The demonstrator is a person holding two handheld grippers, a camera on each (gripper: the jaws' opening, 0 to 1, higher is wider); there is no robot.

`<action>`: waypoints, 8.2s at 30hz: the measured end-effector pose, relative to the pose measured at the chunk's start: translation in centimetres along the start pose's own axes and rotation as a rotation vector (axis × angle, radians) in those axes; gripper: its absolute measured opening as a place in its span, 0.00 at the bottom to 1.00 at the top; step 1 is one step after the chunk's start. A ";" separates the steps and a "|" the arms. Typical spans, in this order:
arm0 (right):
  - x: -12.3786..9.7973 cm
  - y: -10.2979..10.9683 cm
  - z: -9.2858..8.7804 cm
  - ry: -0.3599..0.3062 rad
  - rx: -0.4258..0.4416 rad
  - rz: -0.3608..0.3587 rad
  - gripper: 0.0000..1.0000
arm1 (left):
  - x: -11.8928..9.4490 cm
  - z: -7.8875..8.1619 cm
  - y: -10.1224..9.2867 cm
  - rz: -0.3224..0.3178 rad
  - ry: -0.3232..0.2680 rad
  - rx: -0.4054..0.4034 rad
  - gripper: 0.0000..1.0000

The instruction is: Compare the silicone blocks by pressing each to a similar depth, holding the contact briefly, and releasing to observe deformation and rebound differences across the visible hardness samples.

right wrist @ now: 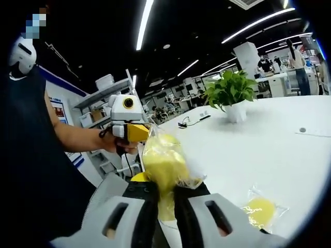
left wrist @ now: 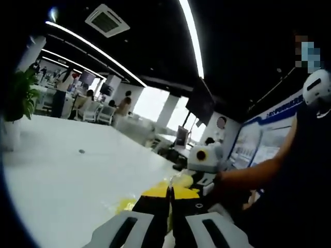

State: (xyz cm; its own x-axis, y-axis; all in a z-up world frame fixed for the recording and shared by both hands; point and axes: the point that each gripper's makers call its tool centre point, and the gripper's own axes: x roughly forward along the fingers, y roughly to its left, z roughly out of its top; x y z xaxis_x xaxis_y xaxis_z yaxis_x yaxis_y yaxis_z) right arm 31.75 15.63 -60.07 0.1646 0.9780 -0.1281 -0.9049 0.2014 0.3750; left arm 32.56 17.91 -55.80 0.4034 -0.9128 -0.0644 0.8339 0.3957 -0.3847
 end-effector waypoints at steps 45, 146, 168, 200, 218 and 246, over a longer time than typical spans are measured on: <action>0.4 -0.5 1.4 -0.065 0.113 0.016 0.23 | 0.0 2.5 -0.3 -0.017 -0.063 -0.164 0.00; -13.4 -10.9 -5.5 -0.141 -0.088 -0.764 0.97 | -1.1 2.0 6.0 0.123 -0.201 -0.464 0.00; -13.2 -11.1 -6.1 -0.133 -0.066 -0.767 0.97 | -1.2 -0.1 7.5 0.141 -0.178 -0.500 0.00; -12.1 -10.9 -7.2 -0.088 -0.072 -0.726 0.97 | -2.3 -5.4 12.4 0.234 -0.120 -0.658 0.00; -12.4 -11.3 -7.7 -0.079 -0.040 -0.742 0.97 | -3.4 -8.1 15.7 0.317 -0.073 -0.680 0.00; -12.5 -11.6 -7.9 -0.073 -0.026 -0.750 0.96 | -4.5 -11.4 20.3 0.482 0.115 -0.366 0.00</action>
State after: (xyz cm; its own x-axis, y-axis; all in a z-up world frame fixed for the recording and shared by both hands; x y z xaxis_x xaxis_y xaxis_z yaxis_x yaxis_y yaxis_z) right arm 37.05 0.65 -70.11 0.7652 0.5800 -0.2794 -0.5483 0.8146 0.1894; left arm 43.40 28.88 -73.85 0.6429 -0.6529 -0.4005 0.3760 0.7246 -0.5776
